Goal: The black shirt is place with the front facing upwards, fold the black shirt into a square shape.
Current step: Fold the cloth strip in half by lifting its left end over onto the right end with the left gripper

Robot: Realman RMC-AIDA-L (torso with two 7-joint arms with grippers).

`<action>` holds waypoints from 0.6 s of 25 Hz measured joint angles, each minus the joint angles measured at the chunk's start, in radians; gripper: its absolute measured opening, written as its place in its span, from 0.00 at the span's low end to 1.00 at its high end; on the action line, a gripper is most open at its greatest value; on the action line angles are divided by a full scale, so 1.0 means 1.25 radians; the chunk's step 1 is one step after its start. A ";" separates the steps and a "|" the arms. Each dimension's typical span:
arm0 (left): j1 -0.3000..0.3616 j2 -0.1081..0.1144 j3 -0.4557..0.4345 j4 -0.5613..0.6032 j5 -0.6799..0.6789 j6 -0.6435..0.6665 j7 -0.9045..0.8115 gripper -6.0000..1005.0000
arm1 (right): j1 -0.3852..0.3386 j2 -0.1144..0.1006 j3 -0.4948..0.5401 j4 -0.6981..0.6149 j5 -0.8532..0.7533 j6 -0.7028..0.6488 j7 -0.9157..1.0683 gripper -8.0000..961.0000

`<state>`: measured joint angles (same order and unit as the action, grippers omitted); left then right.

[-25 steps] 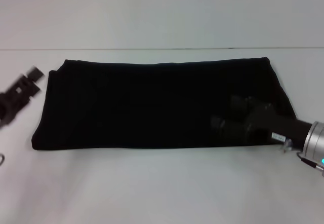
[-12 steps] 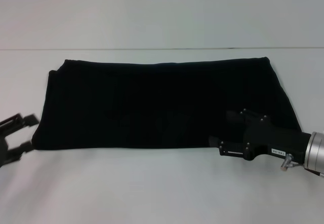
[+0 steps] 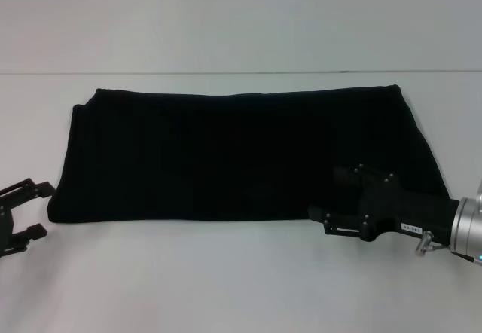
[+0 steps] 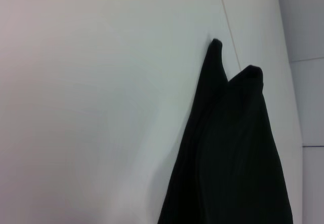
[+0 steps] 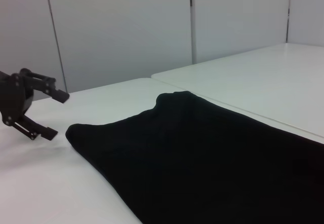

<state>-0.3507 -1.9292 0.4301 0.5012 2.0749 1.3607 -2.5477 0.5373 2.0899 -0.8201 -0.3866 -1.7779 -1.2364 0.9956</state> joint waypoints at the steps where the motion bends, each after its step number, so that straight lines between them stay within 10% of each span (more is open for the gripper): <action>1: -0.005 0.001 0.001 -0.007 0.001 -0.002 0.000 0.88 | 0.001 0.000 0.000 0.000 0.000 0.000 0.000 0.98; 15: -0.028 -0.002 -0.004 -0.041 0.012 -0.070 -0.003 0.87 | 0.006 0.002 -0.003 0.001 0.000 0.000 0.000 0.98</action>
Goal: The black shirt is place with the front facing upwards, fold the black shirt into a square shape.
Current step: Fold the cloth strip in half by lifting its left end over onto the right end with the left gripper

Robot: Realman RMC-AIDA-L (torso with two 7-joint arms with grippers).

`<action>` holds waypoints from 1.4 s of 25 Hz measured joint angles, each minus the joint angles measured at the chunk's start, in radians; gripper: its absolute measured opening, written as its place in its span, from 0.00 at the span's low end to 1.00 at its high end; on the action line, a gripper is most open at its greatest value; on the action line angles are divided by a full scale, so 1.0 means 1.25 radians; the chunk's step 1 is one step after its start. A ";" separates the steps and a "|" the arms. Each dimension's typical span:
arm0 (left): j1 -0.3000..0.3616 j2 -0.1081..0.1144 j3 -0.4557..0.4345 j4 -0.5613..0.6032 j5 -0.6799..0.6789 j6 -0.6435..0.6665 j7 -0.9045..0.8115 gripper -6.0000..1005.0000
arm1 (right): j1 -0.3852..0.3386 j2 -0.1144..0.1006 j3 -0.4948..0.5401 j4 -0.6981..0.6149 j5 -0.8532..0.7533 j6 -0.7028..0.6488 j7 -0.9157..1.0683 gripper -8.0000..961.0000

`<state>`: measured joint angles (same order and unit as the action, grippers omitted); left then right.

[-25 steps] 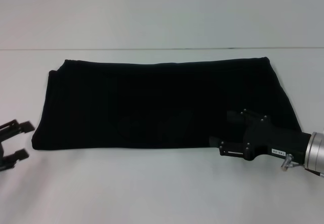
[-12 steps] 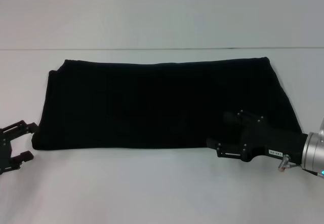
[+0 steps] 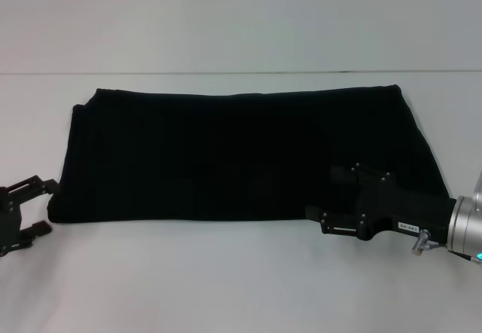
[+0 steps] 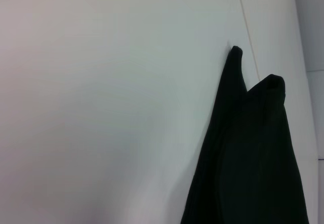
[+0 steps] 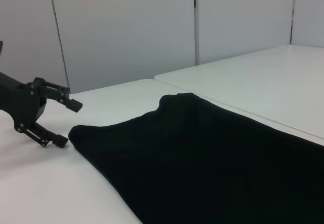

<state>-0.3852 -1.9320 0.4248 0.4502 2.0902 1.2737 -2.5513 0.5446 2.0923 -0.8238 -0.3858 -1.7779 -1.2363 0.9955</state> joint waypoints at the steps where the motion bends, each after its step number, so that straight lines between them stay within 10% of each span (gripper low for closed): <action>1: -0.005 -0.001 -0.001 -0.001 -0.001 -0.001 0.000 0.87 | 0.000 0.000 0.000 0.000 0.000 0.000 0.000 0.98; 25: -0.071 -0.011 0.086 0.032 0.048 -0.064 0.012 0.74 | -0.005 0.001 -0.001 0.001 0.006 -0.013 0.006 0.98; 35: -0.064 -0.021 0.086 0.055 0.046 -0.072 0.012 0.33 | -0.004 0.001 -0.001 0.001 0.007 -0.018 0.007 0.98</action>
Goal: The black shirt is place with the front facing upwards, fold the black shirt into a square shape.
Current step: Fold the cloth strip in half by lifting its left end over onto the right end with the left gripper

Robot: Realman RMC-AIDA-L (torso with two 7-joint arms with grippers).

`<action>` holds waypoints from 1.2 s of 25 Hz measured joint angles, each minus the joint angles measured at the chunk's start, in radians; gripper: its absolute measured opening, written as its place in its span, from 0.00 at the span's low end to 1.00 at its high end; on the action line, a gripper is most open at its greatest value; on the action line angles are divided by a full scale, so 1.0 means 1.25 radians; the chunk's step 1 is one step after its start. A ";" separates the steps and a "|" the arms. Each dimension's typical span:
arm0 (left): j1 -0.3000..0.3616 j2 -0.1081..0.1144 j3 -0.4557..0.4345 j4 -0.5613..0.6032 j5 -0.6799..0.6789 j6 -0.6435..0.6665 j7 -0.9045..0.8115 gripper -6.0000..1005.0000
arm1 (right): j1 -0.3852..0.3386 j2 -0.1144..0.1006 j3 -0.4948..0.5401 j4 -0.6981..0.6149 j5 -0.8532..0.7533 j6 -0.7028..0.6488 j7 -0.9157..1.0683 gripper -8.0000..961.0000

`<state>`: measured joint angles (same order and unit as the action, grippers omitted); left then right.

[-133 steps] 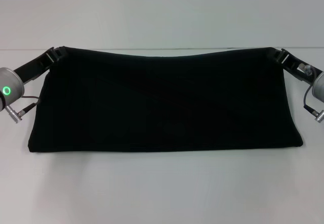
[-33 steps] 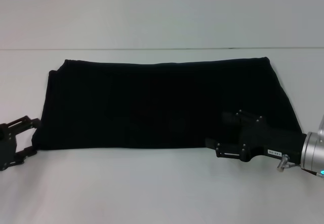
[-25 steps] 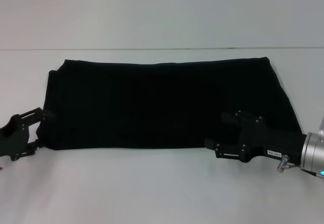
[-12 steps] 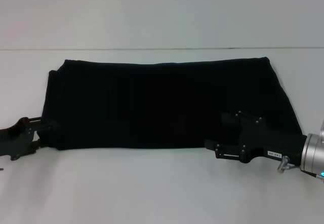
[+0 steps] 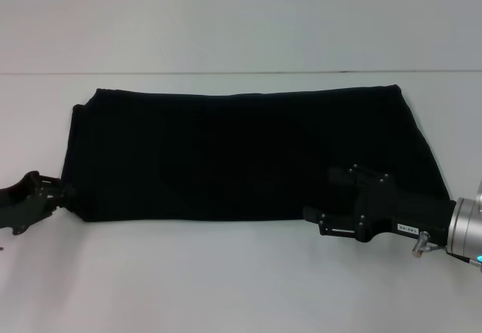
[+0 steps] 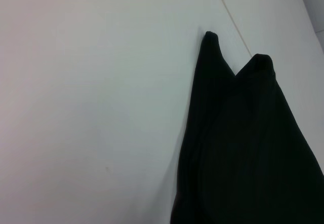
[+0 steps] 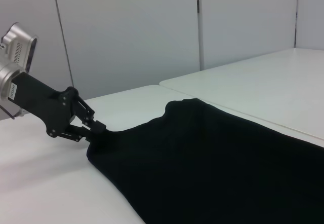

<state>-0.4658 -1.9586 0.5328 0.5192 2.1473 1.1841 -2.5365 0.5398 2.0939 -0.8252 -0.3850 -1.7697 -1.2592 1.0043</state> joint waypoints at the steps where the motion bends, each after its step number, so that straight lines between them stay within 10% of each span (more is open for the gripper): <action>1: -0.001 0.001 0.002 -0.001 0.001 -0.002 -0.001 0.29 | 0.000 0.000 0.000 0.000 0.000 0.000 0.000 0.98; 15: 0.004 0.001 -0.002 0.002 -0.001 -0.006 -0.001 0.03 | 0.001 0.000 0.000 0.000 0.000 -0.003 0.000 0.98; 30: 0.038 0.019 -0.105 0.025 -0.006 0.022 0.027 0.03 | -0.008 0.000 0.007 0.000 0.013 -0.004 0.000 0.98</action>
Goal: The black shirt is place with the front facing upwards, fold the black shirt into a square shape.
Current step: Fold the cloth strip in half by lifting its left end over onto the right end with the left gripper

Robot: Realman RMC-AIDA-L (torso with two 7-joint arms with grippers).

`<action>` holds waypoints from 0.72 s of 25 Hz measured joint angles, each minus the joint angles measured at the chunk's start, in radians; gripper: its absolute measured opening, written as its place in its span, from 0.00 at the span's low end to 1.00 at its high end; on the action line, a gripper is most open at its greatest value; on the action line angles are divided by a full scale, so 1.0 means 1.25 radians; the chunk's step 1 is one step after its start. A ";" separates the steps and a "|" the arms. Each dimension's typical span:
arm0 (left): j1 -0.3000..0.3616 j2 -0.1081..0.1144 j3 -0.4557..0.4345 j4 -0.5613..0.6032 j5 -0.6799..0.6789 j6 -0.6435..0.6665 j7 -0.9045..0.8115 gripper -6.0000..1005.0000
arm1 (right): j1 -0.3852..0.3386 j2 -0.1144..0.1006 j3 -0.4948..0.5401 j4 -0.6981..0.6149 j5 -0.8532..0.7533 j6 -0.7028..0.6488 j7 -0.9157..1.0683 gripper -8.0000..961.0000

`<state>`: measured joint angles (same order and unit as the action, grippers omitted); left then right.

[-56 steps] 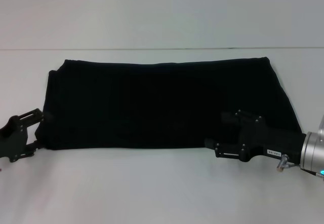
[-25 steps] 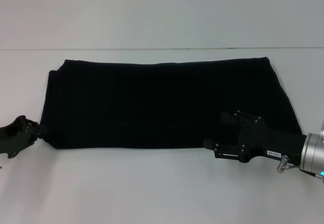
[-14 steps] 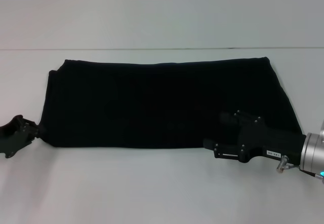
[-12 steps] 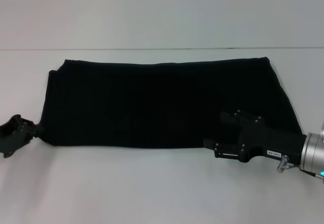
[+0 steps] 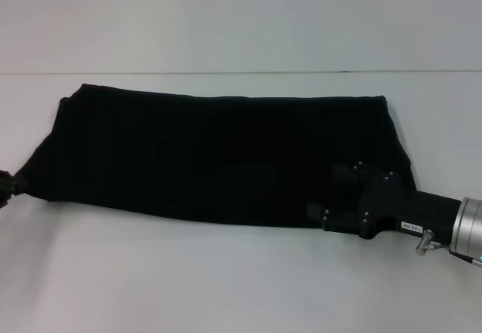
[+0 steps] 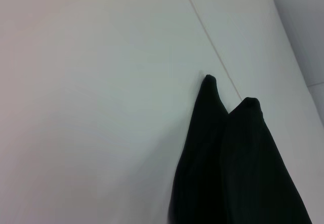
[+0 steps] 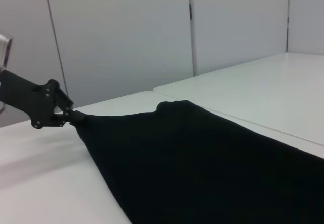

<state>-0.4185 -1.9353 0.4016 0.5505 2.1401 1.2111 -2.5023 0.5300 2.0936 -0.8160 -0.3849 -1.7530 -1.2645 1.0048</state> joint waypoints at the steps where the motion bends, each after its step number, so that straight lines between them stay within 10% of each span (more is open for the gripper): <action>1: 0.001 0.003 -0.002 0.000 0.000 0.001 0.001 0.03 | -0.002 -0.001 0.000 0.000 0.005 0.000 0.000 0.98; 12: -0.038 0.026 -0.042 0.000 -0.048 0.037 0.008 0.03 | -0.025 -0.002 0.012 0.000 0.008 0.004 0.000 0.98; 18: -0.169 0.030 -0.028 0.014 -0.105 0.093 0.014 0.03 | -0.049 -0.002 0.020 0.000 0.008 -0.001 0.001 0.98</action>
<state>-0.6293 -1.8979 0.3662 0.5677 2.0085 1.3279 -2.4847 0.4689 2.0909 -0.7915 -0.3845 -1.7424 -1.2654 1.0064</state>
